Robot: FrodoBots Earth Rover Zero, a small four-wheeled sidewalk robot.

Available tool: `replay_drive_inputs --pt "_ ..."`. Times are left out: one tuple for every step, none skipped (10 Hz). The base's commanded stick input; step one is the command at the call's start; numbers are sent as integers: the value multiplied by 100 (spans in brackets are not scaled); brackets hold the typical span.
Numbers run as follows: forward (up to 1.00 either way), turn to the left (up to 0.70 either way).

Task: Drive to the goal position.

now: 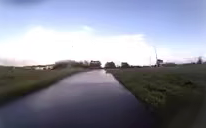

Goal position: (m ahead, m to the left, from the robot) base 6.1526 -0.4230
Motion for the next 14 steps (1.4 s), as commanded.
replay_drive_inputs --pt "45 0" --pt "45 0" --pt "45 0" --pt "45 0" --pt "45 0" --pt "45 0" --pt "45 0" --pt "45 0" --pt "45 0" --pt "45 0" --pt "45 0" --pt "45 0" --pt "45 0" --pt "45 0"
